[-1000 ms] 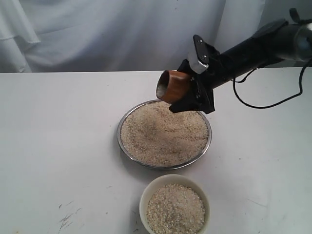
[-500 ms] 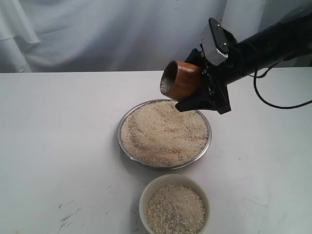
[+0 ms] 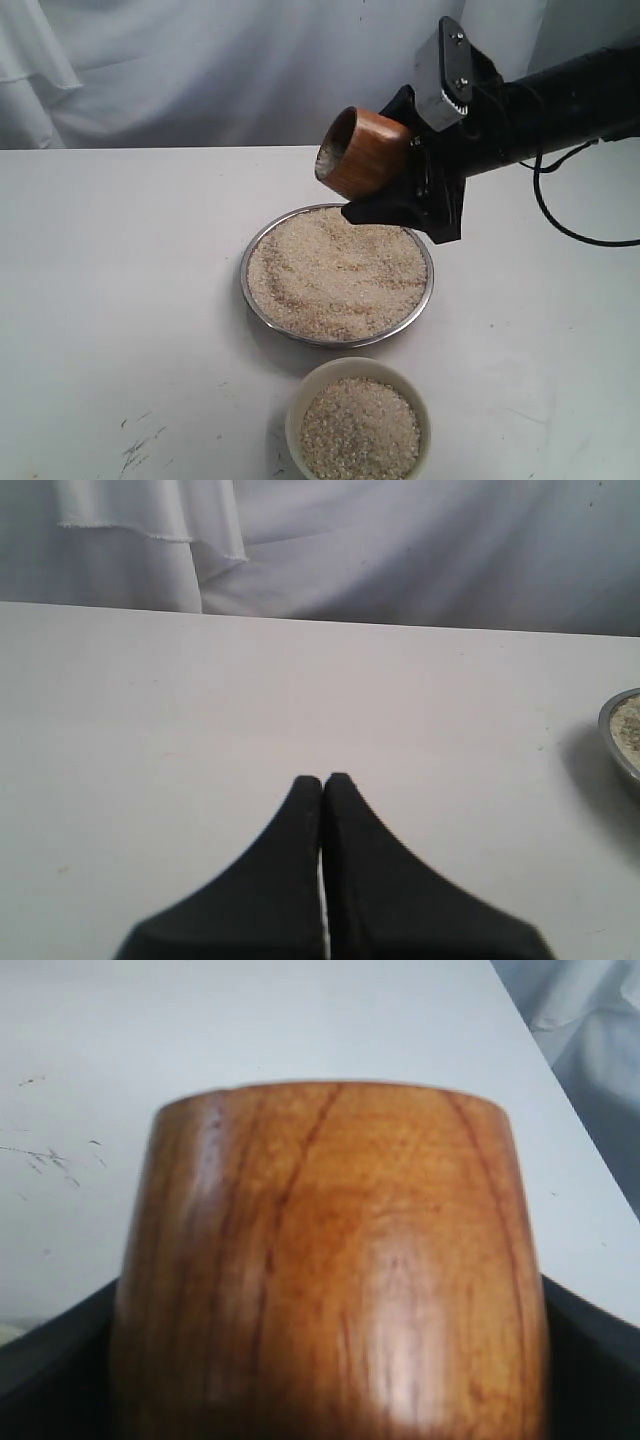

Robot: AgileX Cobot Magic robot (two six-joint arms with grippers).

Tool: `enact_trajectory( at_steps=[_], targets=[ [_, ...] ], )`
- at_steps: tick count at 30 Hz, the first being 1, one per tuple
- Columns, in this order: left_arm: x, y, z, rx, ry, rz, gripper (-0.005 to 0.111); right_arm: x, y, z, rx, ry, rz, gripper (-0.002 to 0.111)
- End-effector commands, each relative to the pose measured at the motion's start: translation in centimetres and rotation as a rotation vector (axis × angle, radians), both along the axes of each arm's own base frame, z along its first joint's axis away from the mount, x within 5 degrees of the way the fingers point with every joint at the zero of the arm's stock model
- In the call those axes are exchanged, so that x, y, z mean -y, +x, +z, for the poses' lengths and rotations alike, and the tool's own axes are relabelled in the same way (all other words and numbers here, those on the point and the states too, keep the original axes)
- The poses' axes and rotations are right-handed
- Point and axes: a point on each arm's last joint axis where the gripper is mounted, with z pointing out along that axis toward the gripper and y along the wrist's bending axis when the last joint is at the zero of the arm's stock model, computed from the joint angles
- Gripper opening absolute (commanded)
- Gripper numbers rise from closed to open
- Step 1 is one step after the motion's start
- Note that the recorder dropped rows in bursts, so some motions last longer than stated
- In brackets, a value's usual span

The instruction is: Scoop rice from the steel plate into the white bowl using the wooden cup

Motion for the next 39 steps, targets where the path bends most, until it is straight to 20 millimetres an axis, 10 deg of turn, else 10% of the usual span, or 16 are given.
enact_trajectory(
  at_steps=[1,39],
  targets=[
    [0.0,0.0,-0.1,0.006,0.001,-0.002,0.000,-0.6,-1.0,0.0,-0.001,0.011,-0.051,0.000],
    [0.0,0.0,-0.1,0.006,0.001,-0.002,0.000,-0.2,-12.5,-5.2,0.211,-0.283,-0.217,0.000]
  ],
)
